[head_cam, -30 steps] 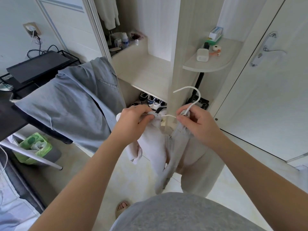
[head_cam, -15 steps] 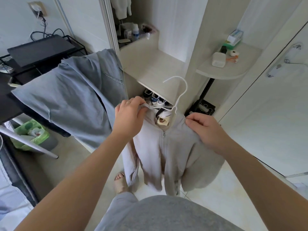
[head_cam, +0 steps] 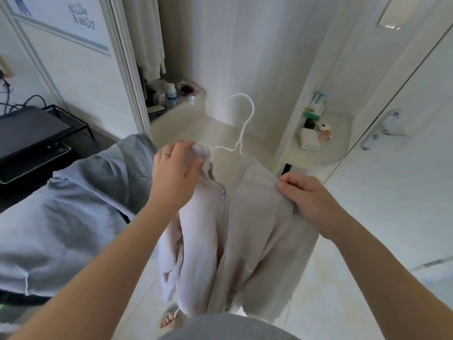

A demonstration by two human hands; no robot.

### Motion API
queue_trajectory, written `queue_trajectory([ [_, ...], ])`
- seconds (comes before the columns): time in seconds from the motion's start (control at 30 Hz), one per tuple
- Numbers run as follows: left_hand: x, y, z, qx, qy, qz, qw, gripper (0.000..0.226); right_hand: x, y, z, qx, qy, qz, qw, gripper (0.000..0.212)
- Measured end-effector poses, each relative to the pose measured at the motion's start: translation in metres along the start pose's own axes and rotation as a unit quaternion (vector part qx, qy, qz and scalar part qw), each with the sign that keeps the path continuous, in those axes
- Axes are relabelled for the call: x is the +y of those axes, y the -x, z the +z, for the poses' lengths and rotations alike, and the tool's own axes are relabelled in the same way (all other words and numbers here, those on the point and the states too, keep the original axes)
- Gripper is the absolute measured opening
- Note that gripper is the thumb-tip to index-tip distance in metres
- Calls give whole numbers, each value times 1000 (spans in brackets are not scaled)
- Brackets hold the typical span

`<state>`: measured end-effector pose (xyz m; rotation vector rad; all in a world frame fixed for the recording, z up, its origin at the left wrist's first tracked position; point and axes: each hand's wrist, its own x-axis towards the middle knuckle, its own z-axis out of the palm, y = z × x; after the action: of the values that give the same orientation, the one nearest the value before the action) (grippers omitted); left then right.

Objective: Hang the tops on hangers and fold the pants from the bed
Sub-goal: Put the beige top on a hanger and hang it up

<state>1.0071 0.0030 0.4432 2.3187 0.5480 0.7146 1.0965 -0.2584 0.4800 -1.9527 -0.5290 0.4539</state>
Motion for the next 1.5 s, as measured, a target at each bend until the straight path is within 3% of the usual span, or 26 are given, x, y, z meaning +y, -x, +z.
queue_trajectory([
  [0.1, -5, -35, -9, -38, 35, 38, 998, 55, -31, -22, 5, 49, -109, 26, 993, 26],
  [0.2, -7, -63, -22, -67, 87, 75, 991, 57, -66, -48, 14, 79, -236, 26, 968, 17],
  [0.33, -3, -98, -46, -104, 133, 127, 977, 45, -120, -82, 34, 52, -335, -6, 941, 24],
  [0.4, 3, -114, -62, -123, 148, 135, 972, 45, -148, -101, 42, 31, -362, -20, 931, 35],
  [0.47, 9, -131, -80, -133, 171, 151, 964, 50, -177, -121, 48, 6, -379, -50, 924, 32],
  [0.67, 32, -187, -126, -93, 208, 206, 952, 45, -266, -195, 49, 6, -308, -144, 940, 8],
  [0.73, 43, -209, -137, -77, 199, 219, 952, 43, -294, -223, 46, 20, -272, -175, 946, 17],
  [0.97, 73, -319, -161, 20, 56, 251, 966, 19, -385, -329, 27, 24, -248, -289, 924, 21],
  [1.17, 106, -430, -184, 104, -46, 265, 958, 16, -473, -421, -13, 61, -231, -360, 902, 11],
  [1.5, 168, -568, -211, 171, -157, 248, 941, 7, -599, -529, -90, 142, -170, -396, 891, 20],
])
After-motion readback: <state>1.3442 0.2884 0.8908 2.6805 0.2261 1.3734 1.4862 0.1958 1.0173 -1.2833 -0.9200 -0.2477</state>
